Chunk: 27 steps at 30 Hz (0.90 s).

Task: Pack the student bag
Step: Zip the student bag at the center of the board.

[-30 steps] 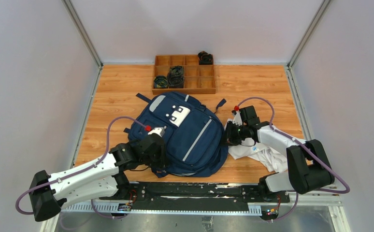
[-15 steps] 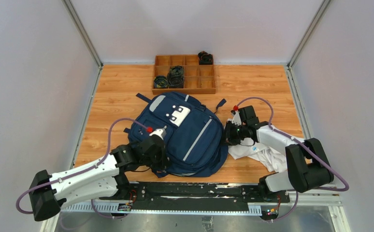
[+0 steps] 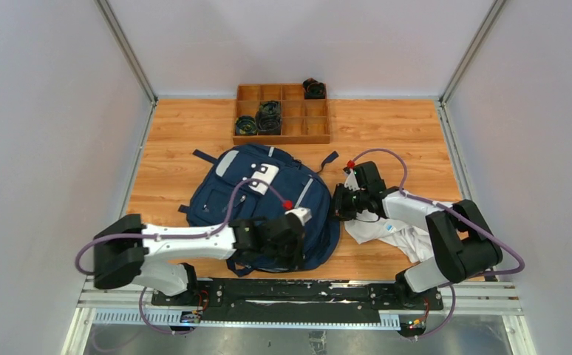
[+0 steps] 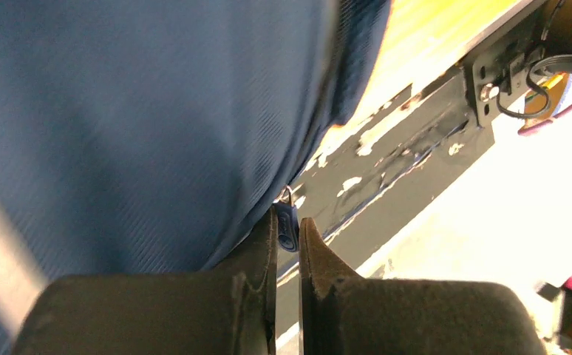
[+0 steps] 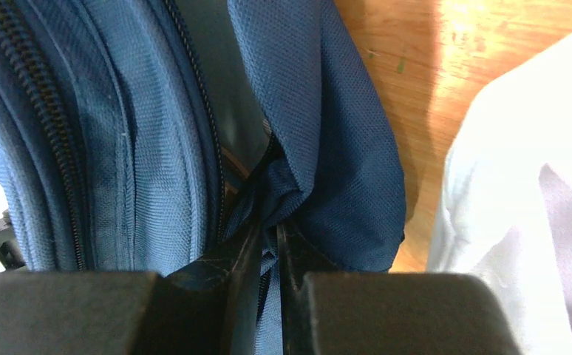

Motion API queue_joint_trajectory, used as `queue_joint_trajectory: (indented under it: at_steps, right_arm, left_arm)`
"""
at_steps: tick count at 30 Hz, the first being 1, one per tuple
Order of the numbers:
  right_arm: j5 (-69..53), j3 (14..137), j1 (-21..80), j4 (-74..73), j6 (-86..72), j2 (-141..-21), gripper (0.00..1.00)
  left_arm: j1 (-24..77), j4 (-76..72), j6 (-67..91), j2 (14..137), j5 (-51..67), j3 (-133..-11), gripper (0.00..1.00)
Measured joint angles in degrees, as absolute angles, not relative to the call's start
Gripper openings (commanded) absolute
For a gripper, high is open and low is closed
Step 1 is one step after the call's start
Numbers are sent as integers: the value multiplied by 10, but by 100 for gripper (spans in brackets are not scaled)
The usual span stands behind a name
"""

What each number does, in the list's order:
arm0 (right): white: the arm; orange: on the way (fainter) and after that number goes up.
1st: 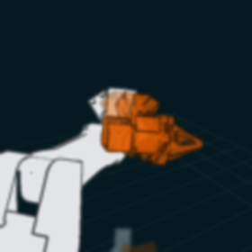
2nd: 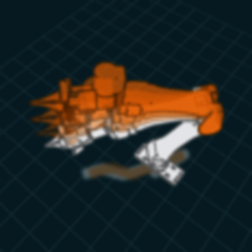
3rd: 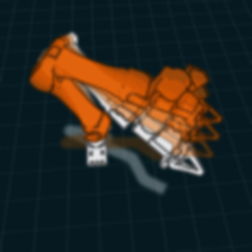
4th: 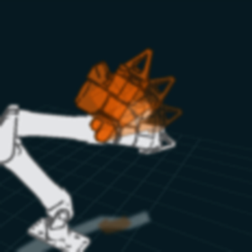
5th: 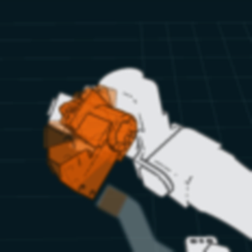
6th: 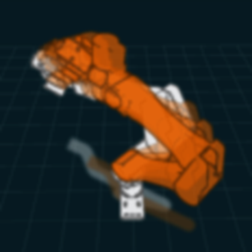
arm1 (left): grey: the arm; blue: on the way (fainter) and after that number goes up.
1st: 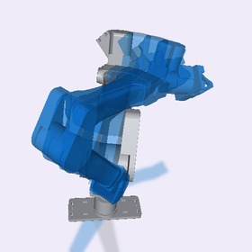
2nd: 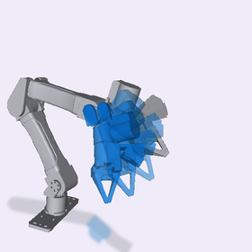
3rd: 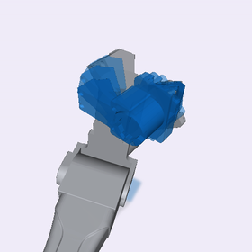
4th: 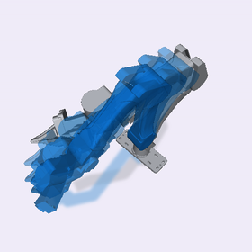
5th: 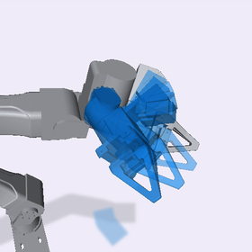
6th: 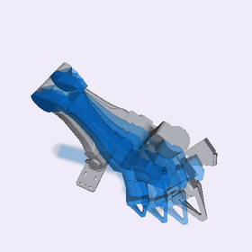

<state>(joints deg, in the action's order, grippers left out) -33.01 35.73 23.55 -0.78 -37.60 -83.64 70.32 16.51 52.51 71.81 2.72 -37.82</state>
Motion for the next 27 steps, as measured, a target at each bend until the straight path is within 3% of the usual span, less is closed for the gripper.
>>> queue_joint_trajectory:
  at_steps: [1, 4, 7, 9, 16, 21, 27]
  right_arm:
    - [-331, 357, 237, -2, -380, -839, 18]
    - [-330, 359, 241, -1, -382, -840, 22]
    - [-316, 365, 243, -17, -375, -830, 31]
    - [-293, 368, 249, -44, -360, -805, 36]
    - [-219, 368, 251, -152, -303, -666, 54]
    - [-193, 358, 272, -184, -269, -582, 56]
    - [-153, 339, 407, -200, -272, -511, 46]
  left_arm:
    - [710, 162, 515, 749, 29, -406, 1]
    - [722, 186, 477, 833, 25, -499, 34]
    - [731, 208, 442, 878, 32, -570, 51]
    - [741, 202, 427, 878, 36, -601, 55]
    - [748, 224, 394, 762, -17, -601, 53]
    - [748, 271, 378, 675, -68, -554, 58]
    - [748, 320, 358, 646, -110, -501, 56]
